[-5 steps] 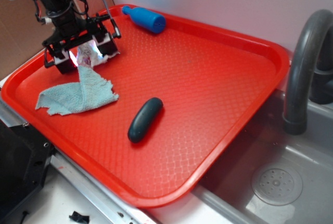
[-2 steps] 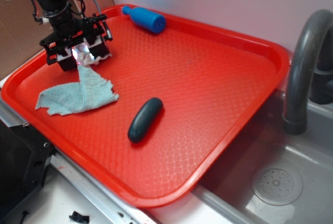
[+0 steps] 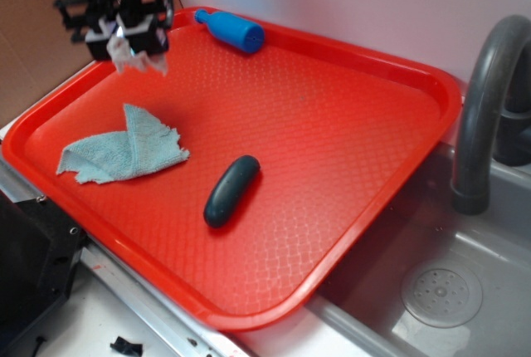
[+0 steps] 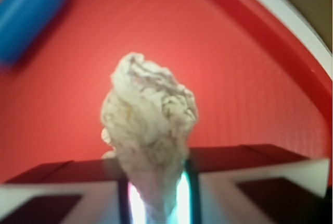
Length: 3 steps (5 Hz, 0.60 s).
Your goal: Grab the white paper.
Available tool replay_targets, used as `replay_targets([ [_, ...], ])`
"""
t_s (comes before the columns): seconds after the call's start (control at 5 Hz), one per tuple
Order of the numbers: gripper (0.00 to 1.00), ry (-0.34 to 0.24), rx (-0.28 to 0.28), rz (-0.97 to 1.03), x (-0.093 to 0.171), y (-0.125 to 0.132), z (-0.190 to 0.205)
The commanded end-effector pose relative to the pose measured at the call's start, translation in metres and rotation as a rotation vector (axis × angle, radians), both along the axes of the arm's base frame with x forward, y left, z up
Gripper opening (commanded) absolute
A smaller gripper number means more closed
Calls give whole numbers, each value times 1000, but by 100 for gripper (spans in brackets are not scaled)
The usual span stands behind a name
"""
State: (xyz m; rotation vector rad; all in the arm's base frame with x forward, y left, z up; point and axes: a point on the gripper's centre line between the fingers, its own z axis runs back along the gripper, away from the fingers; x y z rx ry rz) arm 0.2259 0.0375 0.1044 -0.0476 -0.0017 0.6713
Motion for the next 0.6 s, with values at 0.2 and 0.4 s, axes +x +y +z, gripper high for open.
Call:
replay_targets([
  [0.2, 0, -214, -109, -344, -65, -56, 102],
  [0.4, 0, -192, -78, -278, -66, -50, 94],
])
